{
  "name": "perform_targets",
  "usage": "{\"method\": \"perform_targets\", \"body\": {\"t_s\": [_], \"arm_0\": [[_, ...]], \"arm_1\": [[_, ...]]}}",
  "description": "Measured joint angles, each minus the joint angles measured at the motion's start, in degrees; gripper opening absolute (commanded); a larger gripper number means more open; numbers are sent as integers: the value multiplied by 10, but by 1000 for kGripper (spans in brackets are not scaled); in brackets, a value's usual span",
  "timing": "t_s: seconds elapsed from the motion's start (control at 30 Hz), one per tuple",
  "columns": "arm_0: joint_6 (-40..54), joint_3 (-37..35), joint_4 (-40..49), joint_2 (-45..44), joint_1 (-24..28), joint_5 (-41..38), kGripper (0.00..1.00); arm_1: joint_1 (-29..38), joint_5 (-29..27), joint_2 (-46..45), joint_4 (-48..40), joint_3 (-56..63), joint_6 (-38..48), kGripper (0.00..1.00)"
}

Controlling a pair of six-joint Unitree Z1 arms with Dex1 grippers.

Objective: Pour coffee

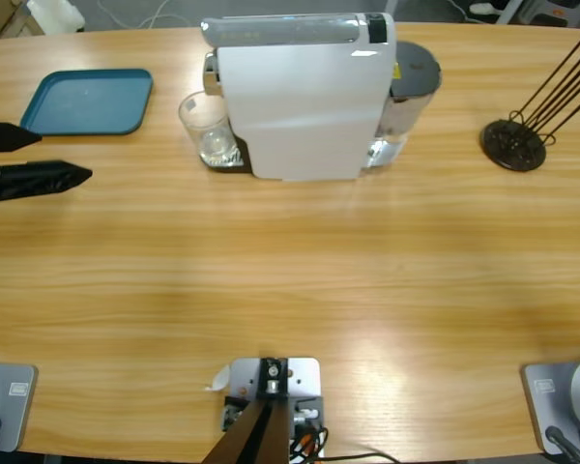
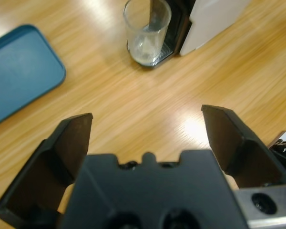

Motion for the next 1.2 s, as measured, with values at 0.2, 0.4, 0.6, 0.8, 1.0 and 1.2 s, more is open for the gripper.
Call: {"method": "perform_targets", "body": {"t_s": [0.2, 0.4, 0.6, 0.8, 1.0, 1.2], "arm_0": [[-2, 19, 3, -5, 7, 1, 998], [-2, 22, 3, -4, 8, 1, 997], [-2, 22, 3, -1, 9, 2, 999], [-2, 22, 3, -1, 9, 2, 1000], [-2, 23, 3, -1, 9, 8, 1000], [-2, 25, 3, -1, 9, 9, 1000]], "arm_1": [[-12, 3, 39, 11, -15, 0, 0], [-31, 3, 46, 13, -15, -2, 0], [-35, 3, 60, 13, -15, -4, 0], [-35, 3, 66, 13, -15, -4, 0], [-35, 3, 66, 13, -15, -4, 0], [-35, 3, 71, 13, -15, -4, 0]]}}
